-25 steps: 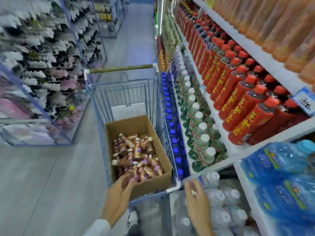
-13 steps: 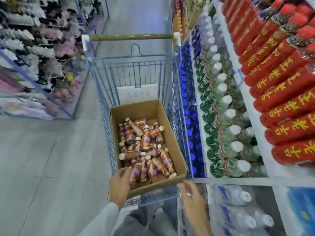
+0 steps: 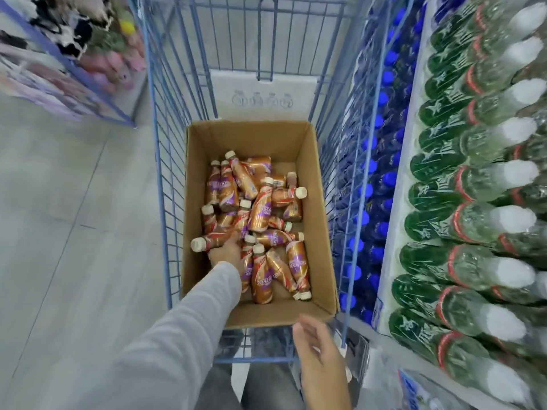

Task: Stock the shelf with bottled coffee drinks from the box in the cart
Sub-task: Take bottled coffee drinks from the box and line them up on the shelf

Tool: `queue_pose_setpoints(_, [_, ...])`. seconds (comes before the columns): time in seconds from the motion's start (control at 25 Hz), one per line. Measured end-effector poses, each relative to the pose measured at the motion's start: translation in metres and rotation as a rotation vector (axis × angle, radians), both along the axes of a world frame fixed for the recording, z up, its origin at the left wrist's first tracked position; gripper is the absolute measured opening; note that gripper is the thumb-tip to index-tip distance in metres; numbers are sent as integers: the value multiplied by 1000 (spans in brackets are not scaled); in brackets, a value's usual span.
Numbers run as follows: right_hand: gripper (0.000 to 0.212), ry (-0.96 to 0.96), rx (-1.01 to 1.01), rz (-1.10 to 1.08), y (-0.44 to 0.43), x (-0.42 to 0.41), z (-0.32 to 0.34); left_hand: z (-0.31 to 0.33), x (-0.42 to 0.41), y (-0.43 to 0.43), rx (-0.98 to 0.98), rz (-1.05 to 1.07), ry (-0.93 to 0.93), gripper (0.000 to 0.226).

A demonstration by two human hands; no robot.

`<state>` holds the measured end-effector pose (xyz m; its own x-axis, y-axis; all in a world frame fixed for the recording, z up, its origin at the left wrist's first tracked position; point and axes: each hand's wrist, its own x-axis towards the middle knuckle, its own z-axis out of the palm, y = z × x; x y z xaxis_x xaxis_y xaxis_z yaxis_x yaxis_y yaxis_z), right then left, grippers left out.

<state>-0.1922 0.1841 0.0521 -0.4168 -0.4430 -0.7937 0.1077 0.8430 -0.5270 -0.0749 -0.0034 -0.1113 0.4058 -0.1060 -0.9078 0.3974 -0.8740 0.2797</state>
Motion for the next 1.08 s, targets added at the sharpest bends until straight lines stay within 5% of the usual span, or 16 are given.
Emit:
queue_pose_setpoints(0.16, [18, -53, 13, 91, -22, -10, -9, -7, -7, -16, -68, 43, -105, 96])
queue_pose_setpoints(0.28, [19, -63, 7, 189, -56, -24, -13, 16, 3, -10, -196, -166, -171, 87])
queue_pose_setpoints(0.44, [26, 8, -26, 276, -135, -38, -53, 72, 35, 23, -346, -458, -71, 77])
queue_pose_setpoints(0.56, [26, -5, 17, 276, -199, -28, -113, 110, 57, 56, -362, -468, 37, 74])
queue_pose_setpoints(0.76, [97, -102, 187, 181, -250, 8, -199, 142, 92, 104, -323, -333, -6, 97])
queue_pose_setpoints(0.92, [94, -108, 156, 140, -244, 13, -213, 149, 104, 108, -383, -287, -23, 85])
queue_pose_setpoints(1.08, [105, -263, 77, 80, -208, 8, -150, 166, 99, 92, -430, -342, 46, 82])
